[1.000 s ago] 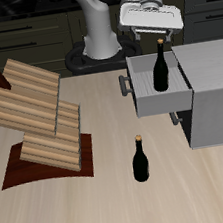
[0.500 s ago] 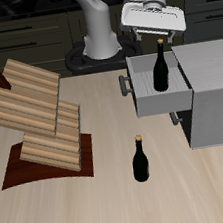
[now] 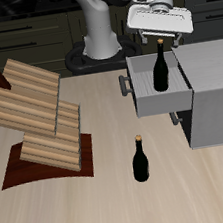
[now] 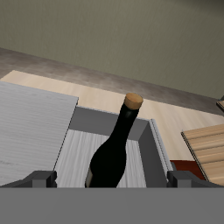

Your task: Place the wine bottle from the drawer onto the top layer of the wine rack

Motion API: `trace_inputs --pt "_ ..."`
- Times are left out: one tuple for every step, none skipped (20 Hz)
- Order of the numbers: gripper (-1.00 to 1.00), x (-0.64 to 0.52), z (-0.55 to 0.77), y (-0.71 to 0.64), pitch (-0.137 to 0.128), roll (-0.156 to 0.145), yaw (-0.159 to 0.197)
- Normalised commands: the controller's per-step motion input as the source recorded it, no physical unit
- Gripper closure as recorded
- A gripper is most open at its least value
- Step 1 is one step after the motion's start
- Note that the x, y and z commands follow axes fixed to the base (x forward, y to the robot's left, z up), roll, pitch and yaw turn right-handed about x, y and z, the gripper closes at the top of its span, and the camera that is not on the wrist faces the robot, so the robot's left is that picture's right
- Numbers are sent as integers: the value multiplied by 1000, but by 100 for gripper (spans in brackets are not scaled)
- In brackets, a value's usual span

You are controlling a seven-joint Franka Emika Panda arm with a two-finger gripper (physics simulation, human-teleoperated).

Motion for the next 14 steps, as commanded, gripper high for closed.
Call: trace_inputs --pt "-100 143 -90 220 44 89 43" --pt "-100 88 -101 197 21 49 22" --pt "-100 -55 0 -1 0 0 0" --pt "-100 179 -47 132 4 72 21" --pt "-100 -51 -3 24 0 0 0" --pt "-100 79 -30 61 -25 94 69" --pt "-100 0 0 0 0 0 0" --pt "-100 221 -16 -253 59 -130 -217" --pt "-100 -42 7 -35 -118 56 68" --pt "-100 171 -38 -191 -2 -131 -126" --pt "-100 242 -53 -116 105 35 -65" --pt "-100 143 -33 -188 -2 -122 -74" --pt "-100 40 -58 -58 30 -88 -103" --pt "-100 149 -91 -58 59 8 -45"
